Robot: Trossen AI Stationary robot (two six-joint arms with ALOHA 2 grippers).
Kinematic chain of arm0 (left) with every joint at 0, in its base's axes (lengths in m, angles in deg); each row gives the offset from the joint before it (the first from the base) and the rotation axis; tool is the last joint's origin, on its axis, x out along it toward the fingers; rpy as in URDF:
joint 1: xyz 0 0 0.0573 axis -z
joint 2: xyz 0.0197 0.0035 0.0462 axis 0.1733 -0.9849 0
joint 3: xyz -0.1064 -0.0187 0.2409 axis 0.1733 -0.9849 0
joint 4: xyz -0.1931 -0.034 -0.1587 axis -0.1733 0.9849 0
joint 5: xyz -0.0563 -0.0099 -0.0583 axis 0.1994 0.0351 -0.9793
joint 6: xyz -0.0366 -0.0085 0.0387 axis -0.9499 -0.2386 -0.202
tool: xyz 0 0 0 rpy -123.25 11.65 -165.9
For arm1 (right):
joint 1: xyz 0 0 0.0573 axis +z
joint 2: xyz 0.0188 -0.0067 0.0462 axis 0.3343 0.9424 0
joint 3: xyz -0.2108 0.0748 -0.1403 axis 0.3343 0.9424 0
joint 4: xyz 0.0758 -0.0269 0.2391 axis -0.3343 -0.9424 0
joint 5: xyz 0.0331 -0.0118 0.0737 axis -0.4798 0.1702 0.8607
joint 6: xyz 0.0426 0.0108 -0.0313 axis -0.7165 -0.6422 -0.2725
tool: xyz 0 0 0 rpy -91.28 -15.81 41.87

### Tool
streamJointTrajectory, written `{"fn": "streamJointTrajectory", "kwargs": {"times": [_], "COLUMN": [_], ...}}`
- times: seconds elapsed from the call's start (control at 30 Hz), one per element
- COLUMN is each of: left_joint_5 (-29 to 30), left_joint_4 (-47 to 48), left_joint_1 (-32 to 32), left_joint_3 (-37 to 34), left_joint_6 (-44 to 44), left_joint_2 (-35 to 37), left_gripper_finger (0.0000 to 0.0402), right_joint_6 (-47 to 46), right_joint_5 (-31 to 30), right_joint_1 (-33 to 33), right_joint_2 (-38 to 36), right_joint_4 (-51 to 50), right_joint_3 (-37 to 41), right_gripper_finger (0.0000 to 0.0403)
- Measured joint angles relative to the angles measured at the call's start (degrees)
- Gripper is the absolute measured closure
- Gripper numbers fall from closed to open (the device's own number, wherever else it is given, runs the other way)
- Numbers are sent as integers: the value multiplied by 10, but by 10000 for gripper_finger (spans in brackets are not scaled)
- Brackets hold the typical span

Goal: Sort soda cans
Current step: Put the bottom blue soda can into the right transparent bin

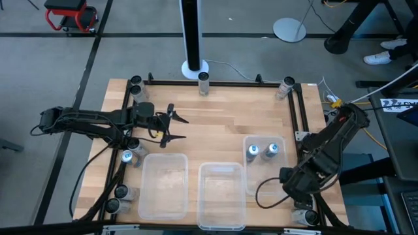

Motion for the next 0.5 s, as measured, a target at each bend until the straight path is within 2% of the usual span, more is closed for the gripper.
{"fn": "streamJointTrajectory", "kwargs": {"times": [0.2, 0.5], "left_joint_5": [0, 0], "left_joint_4": [-27, -28], "left_joint_1": [0, 0], "left_joint_3": [0, 0], "left_joint_6": [5, 13], "left_joint_2": [0, 0], "left_gripper_finger": [114, 114], "right_joint_6": [18, -44], "right_joint_5": [-37, 34], "right_joint_1": [18, 25], "right_joint_2": [28, 59], "right_joint_4": [3, -46], "right_joint_3": [0, 0], "right_gripper_finger": [84, 84]}}
